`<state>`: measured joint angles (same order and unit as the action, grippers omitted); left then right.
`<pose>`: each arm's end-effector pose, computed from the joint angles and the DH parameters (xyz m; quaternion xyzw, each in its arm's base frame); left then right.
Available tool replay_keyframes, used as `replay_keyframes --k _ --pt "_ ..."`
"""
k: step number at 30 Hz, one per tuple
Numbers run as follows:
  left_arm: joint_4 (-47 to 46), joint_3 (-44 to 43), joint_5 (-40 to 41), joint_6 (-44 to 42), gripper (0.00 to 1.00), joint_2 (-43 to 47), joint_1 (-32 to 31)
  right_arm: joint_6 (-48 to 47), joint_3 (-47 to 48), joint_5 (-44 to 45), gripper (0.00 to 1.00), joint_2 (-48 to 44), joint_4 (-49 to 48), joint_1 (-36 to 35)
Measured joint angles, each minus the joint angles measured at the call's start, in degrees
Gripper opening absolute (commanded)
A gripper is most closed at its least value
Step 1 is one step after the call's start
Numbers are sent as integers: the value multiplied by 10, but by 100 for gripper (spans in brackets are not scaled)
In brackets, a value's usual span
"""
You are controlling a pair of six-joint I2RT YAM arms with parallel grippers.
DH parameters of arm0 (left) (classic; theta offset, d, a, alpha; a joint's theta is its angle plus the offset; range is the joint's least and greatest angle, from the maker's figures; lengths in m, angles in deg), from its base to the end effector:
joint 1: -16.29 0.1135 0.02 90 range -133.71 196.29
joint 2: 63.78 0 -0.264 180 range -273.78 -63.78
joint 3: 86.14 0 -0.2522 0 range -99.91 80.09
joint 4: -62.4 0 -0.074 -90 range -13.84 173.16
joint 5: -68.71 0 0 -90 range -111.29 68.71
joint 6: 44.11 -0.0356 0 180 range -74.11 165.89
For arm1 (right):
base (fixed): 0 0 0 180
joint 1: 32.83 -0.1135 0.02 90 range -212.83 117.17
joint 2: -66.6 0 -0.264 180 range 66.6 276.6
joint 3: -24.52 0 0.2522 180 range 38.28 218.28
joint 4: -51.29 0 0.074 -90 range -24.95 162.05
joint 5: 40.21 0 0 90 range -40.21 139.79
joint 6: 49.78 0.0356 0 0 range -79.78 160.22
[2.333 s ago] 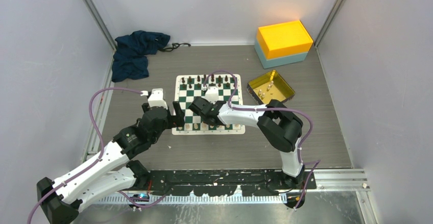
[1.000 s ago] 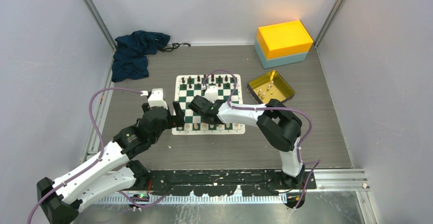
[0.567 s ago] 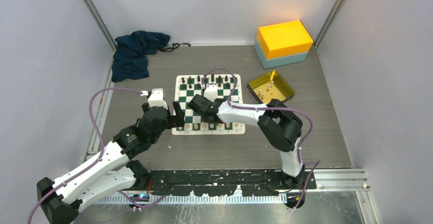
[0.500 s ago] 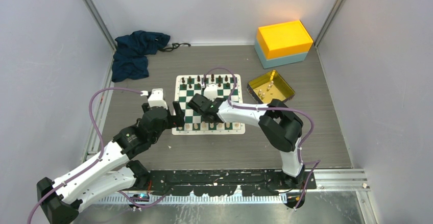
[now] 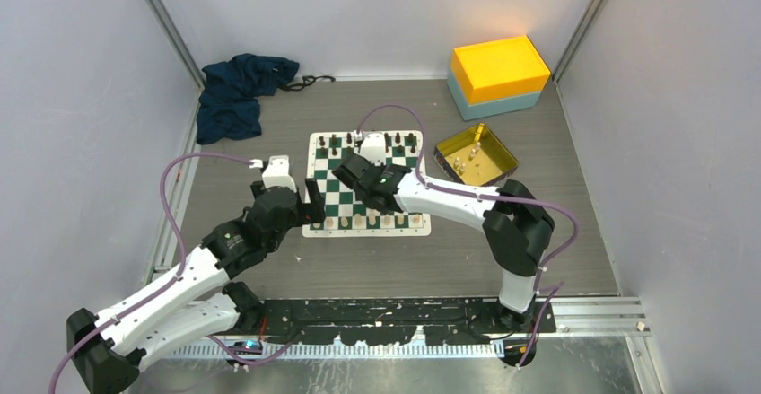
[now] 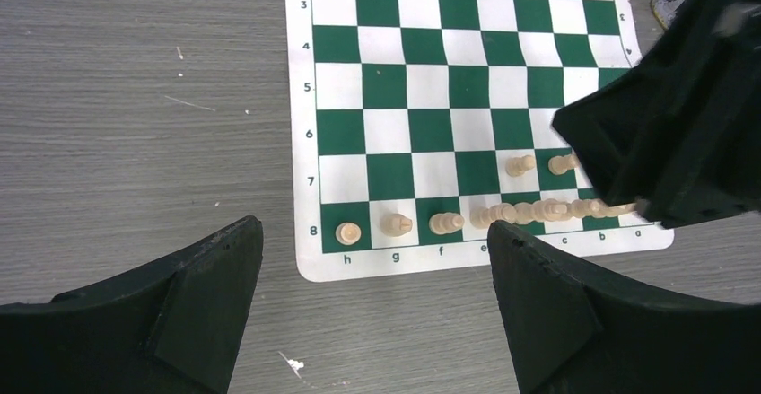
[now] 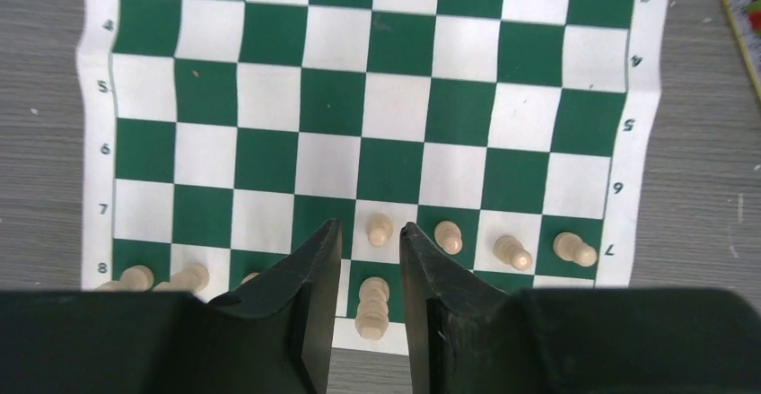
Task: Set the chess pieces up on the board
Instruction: Place the chess piece on the chessboard, then pick up the chess piece from the storage box.
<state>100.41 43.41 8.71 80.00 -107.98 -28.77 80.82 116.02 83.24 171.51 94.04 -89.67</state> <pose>0.1331 -0.1082 0.2698 -0.0449 0.8520 -0.1253 0.5063 0.2303 0.3166 0.2240 -0.0465 0.9189 0.0278 0.3908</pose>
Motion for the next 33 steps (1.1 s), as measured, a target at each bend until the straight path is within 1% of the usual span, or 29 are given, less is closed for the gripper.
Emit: replay_keyframes --k 4,7,11,15,19,24,33 --pt "-4 0 2 0 96 -18 0 -16 0 15 36 -40 -1 11" --pt "-9 -3 4 0 95 -40 0 -28 -2 20 37 -82 -7 43" --pt "-25 -9 5 0 95 -73 0 -38 -19 27 37 -144 -20 127" --pt "-50 -12 4 3 95 -104 0 -43 -43 23 37 -182 -27 222" --pt "-71 -16 4 5 95 -137 0 -45 -74 3 37 -186 -37 298" --pt "-86 -19 3 7 95 -164 0 -45 -111 -36 37 -170 -47 361" --pt "-104 -27 3 12 95 -179 0 -45 -128 -90 37 -109 -80 408"
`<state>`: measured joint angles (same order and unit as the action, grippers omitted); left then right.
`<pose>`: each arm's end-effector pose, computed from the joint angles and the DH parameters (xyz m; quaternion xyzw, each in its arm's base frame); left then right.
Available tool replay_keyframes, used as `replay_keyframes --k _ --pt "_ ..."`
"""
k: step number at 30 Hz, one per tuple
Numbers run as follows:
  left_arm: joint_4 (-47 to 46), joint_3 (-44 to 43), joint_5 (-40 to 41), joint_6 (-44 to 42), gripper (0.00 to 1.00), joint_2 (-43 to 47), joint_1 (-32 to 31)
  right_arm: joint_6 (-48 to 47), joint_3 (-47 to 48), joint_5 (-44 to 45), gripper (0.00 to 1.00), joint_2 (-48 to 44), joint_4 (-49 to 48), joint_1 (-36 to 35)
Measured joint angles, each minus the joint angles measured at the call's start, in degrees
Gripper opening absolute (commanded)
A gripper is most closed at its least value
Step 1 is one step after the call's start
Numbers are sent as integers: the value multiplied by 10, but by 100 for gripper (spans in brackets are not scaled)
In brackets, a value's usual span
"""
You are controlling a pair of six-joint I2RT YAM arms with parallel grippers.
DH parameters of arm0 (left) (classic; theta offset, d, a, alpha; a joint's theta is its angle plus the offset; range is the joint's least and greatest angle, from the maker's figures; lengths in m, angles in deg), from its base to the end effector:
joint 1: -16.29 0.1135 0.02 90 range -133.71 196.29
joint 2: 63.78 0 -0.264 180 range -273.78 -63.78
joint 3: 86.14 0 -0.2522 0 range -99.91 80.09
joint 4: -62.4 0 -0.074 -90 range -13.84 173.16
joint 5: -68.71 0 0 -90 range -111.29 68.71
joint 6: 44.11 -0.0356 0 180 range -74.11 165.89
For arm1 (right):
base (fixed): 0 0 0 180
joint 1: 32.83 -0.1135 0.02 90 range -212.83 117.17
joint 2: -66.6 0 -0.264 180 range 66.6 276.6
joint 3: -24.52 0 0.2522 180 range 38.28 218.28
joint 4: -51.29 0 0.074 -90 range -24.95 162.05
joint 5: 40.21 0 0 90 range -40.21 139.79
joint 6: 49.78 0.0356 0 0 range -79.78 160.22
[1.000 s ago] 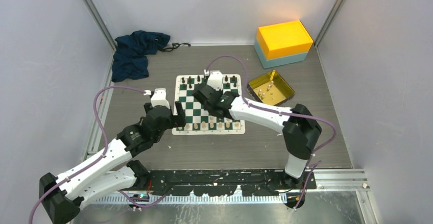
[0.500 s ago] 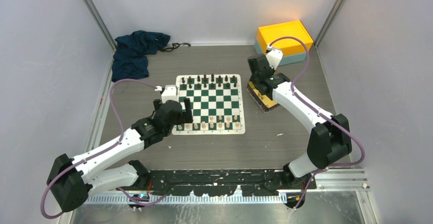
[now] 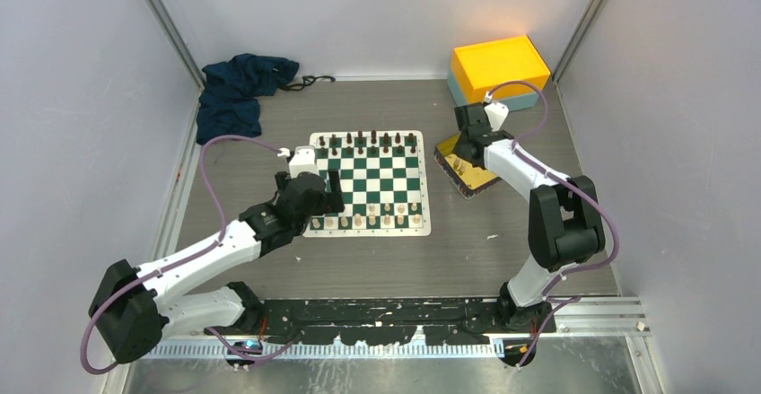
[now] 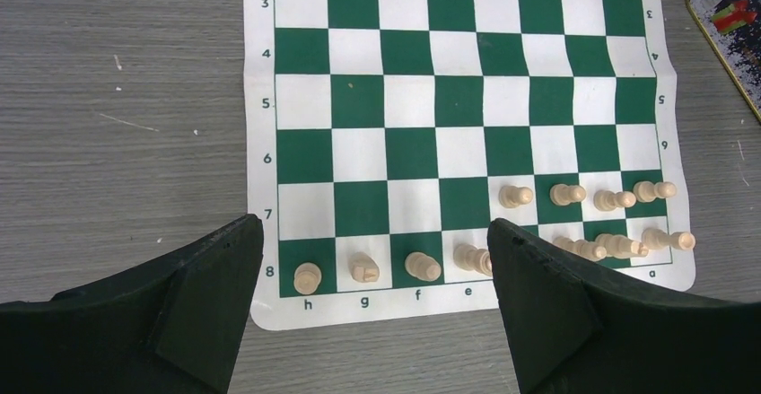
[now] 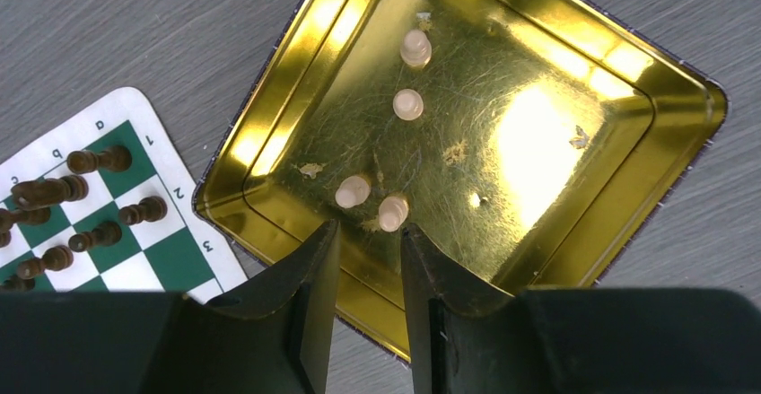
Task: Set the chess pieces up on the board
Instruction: Pick up the chess piece from the storage box.
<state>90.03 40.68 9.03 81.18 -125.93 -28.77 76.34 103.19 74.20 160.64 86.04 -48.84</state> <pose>0.1751 -0.1500 0.2452 -0.0436 0.8692 -0.1013 0.4821 0.3405 0.0824 0.2283 0.2314 0.8921 -0.0321 0.3867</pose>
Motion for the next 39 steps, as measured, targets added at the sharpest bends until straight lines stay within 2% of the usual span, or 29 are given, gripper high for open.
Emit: replay_keyframes --k 13,39 --pt "-4 0 0 1 95 -10 0 2 -10 -36 37 46 -32 15" --pt "-8 0 0 1 95 -15 0 5 -44 -50 37 50 -54 22"
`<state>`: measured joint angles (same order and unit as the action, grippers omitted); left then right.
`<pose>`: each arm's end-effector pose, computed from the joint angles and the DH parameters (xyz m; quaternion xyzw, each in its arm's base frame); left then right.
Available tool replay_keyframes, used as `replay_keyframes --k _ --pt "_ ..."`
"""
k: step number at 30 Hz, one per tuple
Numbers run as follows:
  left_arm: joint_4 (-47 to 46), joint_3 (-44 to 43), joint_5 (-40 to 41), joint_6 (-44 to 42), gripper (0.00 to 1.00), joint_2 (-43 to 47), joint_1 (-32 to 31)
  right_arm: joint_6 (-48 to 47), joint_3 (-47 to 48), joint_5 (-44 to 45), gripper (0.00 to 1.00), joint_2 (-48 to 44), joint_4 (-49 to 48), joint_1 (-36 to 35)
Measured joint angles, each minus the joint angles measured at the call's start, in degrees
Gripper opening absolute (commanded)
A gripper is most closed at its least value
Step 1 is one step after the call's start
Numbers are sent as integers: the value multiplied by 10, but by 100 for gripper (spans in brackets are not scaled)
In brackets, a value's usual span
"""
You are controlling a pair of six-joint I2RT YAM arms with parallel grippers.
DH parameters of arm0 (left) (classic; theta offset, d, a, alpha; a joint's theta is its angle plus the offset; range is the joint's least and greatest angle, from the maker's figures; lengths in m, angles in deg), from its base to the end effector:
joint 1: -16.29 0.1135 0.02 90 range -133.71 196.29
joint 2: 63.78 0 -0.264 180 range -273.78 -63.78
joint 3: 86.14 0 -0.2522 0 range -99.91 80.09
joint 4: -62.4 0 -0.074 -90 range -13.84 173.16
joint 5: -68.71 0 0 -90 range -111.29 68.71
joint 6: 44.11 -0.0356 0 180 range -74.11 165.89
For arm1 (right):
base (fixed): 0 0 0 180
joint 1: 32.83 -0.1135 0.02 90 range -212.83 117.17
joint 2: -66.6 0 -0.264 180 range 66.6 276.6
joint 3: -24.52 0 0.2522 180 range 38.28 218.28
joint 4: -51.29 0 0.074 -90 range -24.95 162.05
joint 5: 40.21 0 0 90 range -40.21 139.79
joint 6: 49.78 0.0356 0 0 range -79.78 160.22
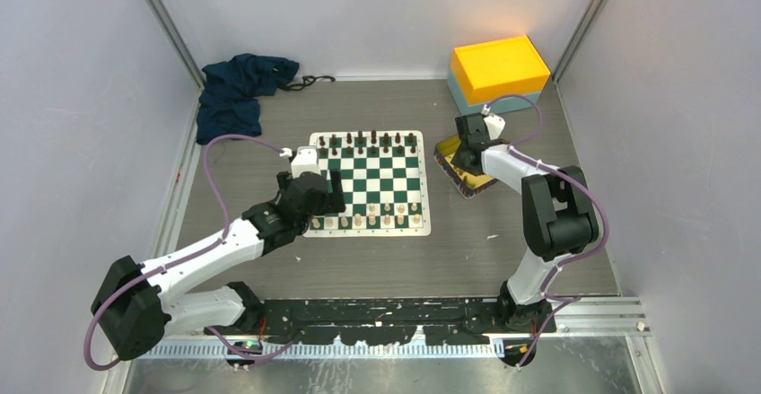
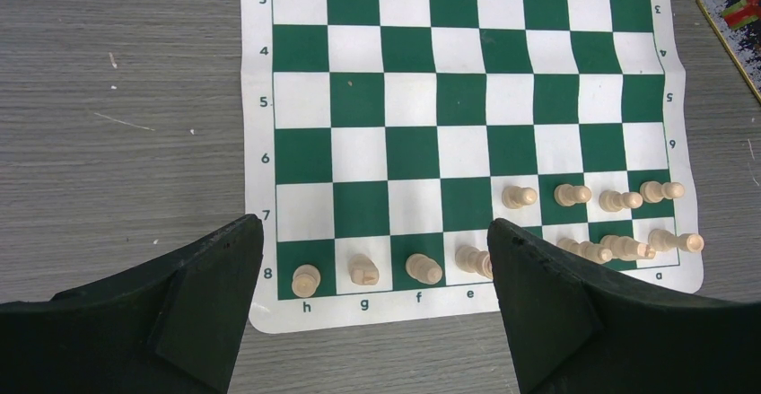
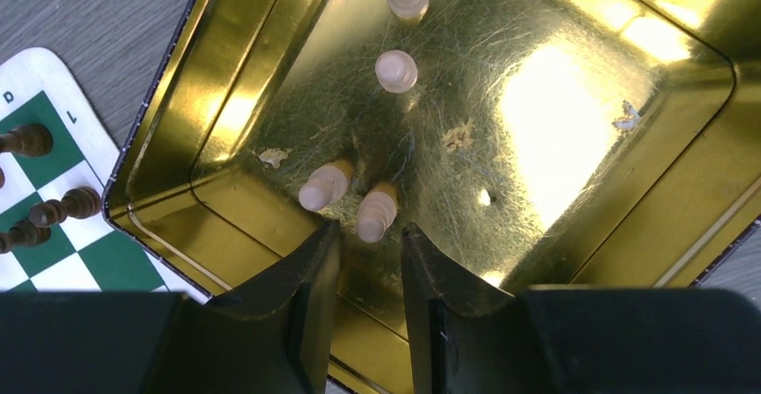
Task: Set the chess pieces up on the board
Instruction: Pick up the chess piece from the storage box.
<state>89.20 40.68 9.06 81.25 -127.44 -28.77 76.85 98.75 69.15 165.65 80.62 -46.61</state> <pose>0.1782 -0.1531 0.2408 -0.0427 0.8715 -0.0975 0.4787 0.3461 0.0727 0.1811 0.2365 0.9091 -0.0156 0.3426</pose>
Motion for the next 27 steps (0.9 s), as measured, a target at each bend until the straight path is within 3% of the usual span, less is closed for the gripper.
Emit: replay_keyframes --k 17,27 --pt "-3 -2 0 0 95 -14 0 0 0 -11 32 19 -8 12" --pt "-4 -6 0 0 95 -14 0 -1 0 -13 1 20 -10 12"
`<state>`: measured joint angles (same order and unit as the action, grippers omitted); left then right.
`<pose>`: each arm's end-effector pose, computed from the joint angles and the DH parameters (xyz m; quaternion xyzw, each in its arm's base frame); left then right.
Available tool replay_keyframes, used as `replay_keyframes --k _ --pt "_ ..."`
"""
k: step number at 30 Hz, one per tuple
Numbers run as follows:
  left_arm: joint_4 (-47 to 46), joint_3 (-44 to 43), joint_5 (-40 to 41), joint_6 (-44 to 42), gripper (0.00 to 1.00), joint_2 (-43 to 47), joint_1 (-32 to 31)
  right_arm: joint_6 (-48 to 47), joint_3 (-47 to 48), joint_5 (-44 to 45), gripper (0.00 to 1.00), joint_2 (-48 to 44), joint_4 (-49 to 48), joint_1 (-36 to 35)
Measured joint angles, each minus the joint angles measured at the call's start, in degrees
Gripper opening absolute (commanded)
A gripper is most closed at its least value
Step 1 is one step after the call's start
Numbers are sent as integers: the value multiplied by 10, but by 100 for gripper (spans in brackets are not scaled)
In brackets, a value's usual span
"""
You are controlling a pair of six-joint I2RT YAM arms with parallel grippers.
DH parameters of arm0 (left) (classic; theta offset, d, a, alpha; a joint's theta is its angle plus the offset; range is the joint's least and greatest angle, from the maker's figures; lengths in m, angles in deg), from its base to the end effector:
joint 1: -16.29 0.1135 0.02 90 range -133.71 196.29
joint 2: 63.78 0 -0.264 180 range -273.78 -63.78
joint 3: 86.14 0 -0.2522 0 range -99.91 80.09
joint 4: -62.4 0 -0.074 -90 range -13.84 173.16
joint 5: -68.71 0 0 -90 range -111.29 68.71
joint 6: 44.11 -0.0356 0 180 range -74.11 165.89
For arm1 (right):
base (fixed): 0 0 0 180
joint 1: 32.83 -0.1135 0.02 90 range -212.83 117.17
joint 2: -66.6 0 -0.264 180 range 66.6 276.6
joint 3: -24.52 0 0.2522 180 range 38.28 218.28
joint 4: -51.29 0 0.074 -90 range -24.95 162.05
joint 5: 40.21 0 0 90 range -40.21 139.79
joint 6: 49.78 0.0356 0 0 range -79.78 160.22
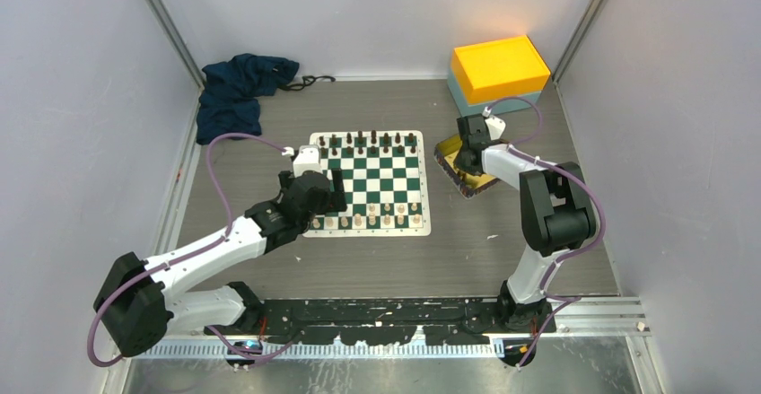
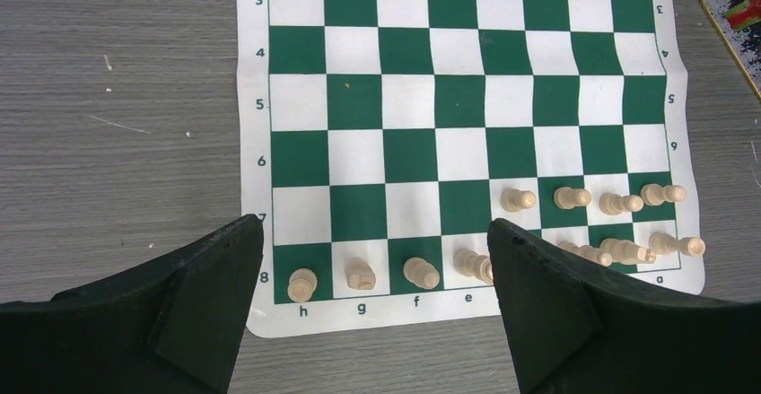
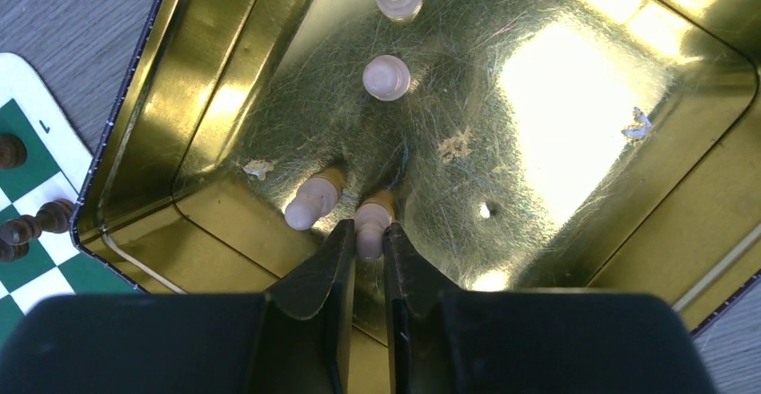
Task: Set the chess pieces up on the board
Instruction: Pick up the chess piece from the storage box.
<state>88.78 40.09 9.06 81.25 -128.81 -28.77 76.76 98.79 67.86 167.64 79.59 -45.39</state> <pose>0.1814 -0.1563 0.2396 -0.0418 0.8728 -0.0955 0.4768 0.3513 0.0670 0.1706 0.2418 0.9117 -0.0131 0.3318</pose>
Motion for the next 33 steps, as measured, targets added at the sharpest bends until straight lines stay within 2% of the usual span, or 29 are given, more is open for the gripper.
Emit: replay_keyframes --k 12,27,33 --pt "0 0 0 0 95 0 0 -3 0 3 1 -7 4 0" --pt "9 1 6 2 95 45 0 -8 0 7 0 -80 24 0" --pt "21 9 12 5 95 72 0 -21 1 13 0 -131 54 -48"
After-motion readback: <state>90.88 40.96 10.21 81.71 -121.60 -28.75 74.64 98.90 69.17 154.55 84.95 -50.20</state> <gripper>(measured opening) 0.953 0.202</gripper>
